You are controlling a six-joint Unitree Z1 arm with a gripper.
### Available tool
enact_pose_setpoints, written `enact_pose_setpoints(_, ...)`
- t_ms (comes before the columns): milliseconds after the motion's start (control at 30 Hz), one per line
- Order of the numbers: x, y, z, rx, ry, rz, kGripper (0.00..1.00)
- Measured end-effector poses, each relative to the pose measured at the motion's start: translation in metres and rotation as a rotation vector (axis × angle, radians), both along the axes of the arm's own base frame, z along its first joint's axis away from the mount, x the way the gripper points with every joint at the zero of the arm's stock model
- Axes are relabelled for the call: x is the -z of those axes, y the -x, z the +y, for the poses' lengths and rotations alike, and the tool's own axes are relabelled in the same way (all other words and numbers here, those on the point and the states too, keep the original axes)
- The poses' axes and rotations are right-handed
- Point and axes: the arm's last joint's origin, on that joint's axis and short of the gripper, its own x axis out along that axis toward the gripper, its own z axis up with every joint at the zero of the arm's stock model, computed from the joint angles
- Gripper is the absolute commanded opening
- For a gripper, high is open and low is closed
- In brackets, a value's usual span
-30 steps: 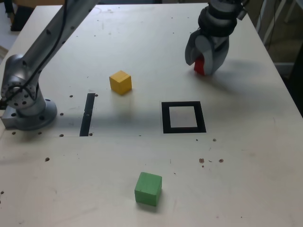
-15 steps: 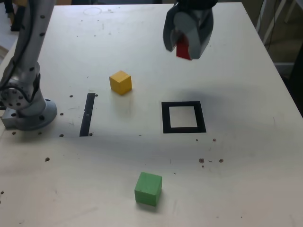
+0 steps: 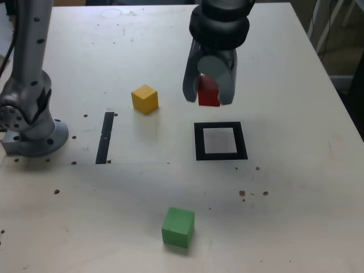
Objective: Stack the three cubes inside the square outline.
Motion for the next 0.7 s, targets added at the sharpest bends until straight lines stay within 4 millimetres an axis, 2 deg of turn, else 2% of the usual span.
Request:
enact_pose_setpoints(233,0.009,-0.001,-0.015,-0.006,0.058,-0.03,0.33)
enact_pose_setpoints(467,0.026,-0.001,-0.016,-0.049,0.073,-0.032,0.33)
enact_pose_setpoints(700,0.049,-0.011,-0.017,-0.082,0.058,0.013,0.33)
